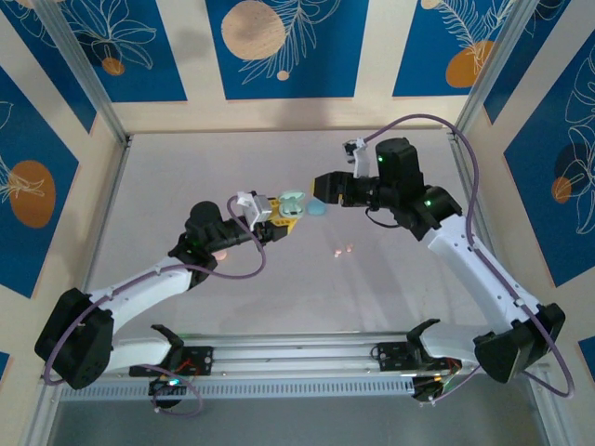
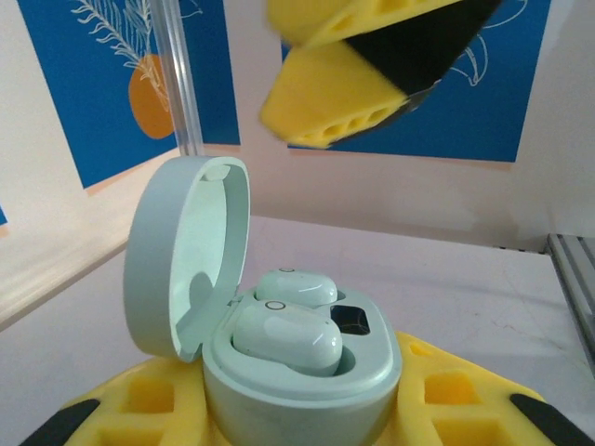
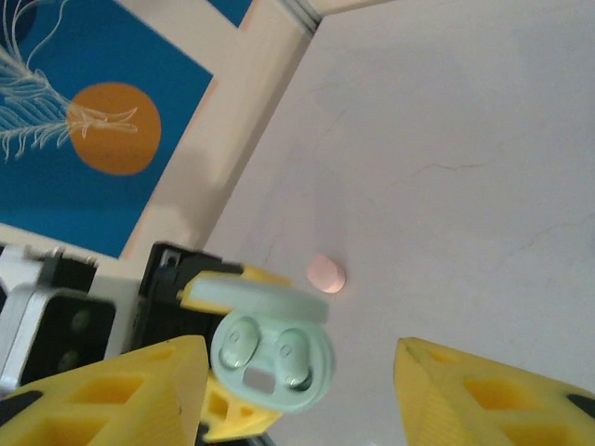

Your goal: Insert the wireless bluetooth earbuds into the charging case

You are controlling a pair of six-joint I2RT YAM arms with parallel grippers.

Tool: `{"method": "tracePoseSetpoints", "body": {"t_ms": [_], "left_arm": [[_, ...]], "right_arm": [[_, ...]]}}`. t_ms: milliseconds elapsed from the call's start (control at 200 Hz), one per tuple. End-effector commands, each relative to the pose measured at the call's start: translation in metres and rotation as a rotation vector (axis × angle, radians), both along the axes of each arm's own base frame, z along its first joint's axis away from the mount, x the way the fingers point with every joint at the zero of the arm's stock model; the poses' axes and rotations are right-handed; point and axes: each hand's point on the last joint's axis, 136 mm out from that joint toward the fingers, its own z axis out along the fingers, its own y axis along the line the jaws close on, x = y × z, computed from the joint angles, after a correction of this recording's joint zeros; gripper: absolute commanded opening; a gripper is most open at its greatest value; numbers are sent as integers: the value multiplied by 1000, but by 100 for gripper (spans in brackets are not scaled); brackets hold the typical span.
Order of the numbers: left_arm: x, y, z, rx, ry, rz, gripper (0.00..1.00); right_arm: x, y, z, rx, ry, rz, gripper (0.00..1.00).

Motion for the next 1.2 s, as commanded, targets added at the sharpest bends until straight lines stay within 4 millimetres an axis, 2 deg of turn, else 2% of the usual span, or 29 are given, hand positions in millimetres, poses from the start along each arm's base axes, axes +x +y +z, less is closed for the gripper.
{"method": "tracePoseSetpoints", "body": {"t_ms": [0, 140, 275, 410, 575, 735, 905, 1196], "left_arm": [[-18, -6, 24, -35, -92, -80, 30], [-19, -8, 27, -36, -96, -85, 30], [-12, -5, 30, -46, -96, -37, 30], [-7, 1, 37, -66, -110, 18, 31], [-7, 2, 44, -71, -110, 26, 32], [-12, -1, 53, -98, -100, -16, 33], [-13, -3, 61, -138, -91, -34, 33], [-12, -5, 62, -137, -83, -45, 33]], "right_arm": [[9, 7, -2, 68, 144, -13, 57], [13, 26, -9, 79, 225, 76, 58], [8, 41, -16, 80, 265, 157, 59], [-1, 40, -24, 50, 283, 186, 59], [-24, 32, -18, 104, 252, 270, 59], [-29, 21, -15, 206, 271, 285, 62], [-37, 34, -4, 334, 324, 399, 62], [-36, 53, -12, 377, 441, 457, 55]]}}
